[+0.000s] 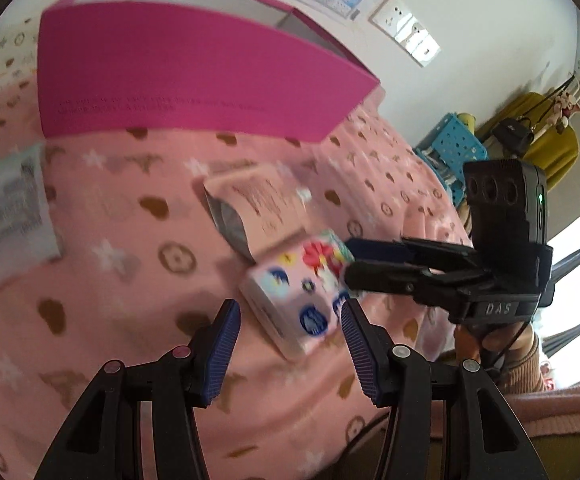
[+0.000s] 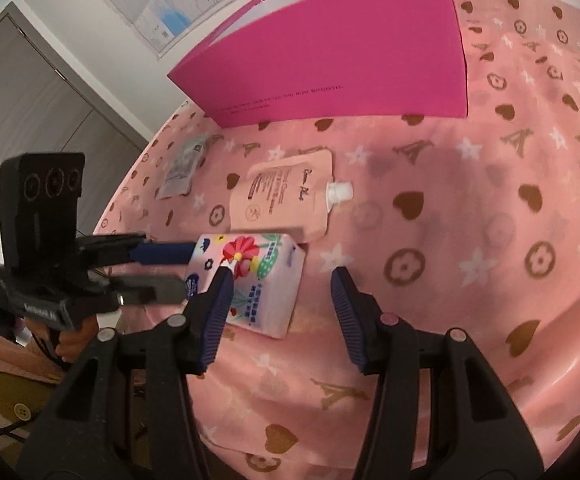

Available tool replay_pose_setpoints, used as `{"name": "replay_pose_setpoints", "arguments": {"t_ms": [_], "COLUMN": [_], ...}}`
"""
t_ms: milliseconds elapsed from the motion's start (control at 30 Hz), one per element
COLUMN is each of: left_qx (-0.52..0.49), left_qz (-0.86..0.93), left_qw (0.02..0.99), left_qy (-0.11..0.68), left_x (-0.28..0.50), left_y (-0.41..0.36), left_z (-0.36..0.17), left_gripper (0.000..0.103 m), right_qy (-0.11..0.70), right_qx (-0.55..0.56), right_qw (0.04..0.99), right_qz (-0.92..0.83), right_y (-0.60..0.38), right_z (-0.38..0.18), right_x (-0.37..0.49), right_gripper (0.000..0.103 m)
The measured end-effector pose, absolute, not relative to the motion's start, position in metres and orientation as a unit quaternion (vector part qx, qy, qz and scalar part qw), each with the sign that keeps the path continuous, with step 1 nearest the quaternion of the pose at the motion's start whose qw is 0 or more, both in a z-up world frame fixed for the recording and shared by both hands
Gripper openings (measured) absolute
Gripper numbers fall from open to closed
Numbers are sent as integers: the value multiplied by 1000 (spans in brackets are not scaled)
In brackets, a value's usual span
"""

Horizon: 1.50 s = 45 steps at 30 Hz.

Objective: Organize soft objects
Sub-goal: 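Grasp the floral tissue packet with the right gripper, then carry the floral tissue packet into the magenta box and release it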

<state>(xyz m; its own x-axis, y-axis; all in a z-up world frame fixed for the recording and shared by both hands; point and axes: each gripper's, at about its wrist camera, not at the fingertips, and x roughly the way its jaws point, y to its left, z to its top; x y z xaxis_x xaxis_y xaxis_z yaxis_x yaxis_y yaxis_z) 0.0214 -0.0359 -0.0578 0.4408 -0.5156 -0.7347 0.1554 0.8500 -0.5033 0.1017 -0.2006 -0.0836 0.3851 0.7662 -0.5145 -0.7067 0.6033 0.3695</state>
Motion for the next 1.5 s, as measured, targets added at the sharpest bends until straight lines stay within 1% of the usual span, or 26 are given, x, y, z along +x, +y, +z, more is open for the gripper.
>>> {"name": "replay_pose_setpoints", "arguments": {"t_ms": [100,200,233,267,333,967,1500], "left_qx": [-188,-186,-186,-185,-183,-160,-164], "left_qz": [-208,-212,-214,-214,-214,-232,-254], "left_qw": [825,826,826,826,827,841,852], "left_qy": [491,489,488,487,486,461,427], "left_x": [19,18,18,18,18,26,53], "left_y": [-42,-44,-45,-45,-47,-56,-50], "left_z": [-61,-60,-59,-59,-59,-40,-7], "left_gripper": [52,49,48,46,46,46,46], "right_qy": [329,328,329,329,326,299,248], "right_qx": [41,36,34,33,30,48,57], "right_qw": [831,829,828,828,831,849,869], "right_qz": [446,451,452,454,450,433,424], "right_y": [-199,-194,-192,-191,-190,-206,-222], "right_z": [-83,-83,-84,-85,-84,-70,-27], "right_x": [98,96,95,95,93,85,95], "right_gripper": [53,47,42,40,39,39,39]}}
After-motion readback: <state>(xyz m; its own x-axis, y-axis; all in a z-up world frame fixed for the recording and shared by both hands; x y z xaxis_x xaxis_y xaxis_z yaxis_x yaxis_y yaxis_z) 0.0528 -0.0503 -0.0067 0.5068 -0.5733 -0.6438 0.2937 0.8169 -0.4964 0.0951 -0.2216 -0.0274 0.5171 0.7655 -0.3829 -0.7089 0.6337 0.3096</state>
